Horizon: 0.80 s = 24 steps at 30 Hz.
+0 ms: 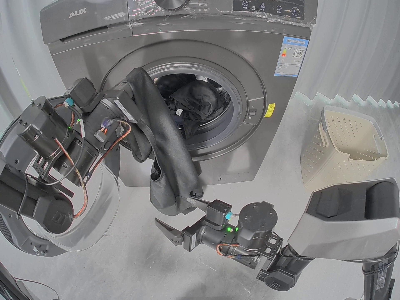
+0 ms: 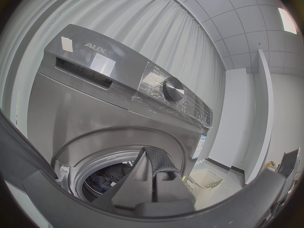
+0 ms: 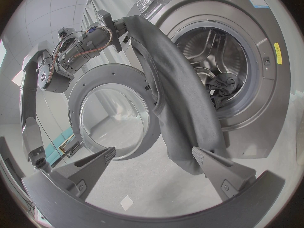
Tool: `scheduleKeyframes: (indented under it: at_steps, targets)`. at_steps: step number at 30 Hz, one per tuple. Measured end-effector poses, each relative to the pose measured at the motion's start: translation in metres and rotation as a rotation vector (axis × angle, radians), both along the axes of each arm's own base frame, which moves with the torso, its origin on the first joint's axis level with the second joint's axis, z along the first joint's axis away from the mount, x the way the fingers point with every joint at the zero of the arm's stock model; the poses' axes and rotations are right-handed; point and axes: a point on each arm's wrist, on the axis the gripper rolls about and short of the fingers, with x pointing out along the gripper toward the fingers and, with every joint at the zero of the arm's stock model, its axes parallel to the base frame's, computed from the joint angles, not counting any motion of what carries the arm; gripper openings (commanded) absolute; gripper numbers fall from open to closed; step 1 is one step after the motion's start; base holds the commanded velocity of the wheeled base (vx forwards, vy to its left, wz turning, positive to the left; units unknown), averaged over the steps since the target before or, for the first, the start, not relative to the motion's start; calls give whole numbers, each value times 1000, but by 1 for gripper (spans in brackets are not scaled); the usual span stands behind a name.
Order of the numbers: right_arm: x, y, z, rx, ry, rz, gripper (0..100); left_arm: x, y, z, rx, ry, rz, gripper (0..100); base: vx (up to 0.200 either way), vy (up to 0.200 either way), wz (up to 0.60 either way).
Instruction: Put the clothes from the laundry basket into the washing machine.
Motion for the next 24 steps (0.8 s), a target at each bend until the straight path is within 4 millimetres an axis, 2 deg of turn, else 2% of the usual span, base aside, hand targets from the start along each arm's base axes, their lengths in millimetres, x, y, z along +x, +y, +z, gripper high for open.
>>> scheduleKeyframes:
  at_steps: [7, 14, 24]
  targets:
    - [26, 21, 1, 57, -49, -18, 100, 1, -1, -1, -1, 3, 5, 0, 0, 0, 0]
    - [54, 32, -5, 92, -81, -53, 100, 2, -1, -1, -2, 4, 8, 0, 0, 0, 0]
    - [50, 42, -14, 88, -78, -32, 100, 2, -1, -2, -1, 5, 8, 0, 0, 0, 0]
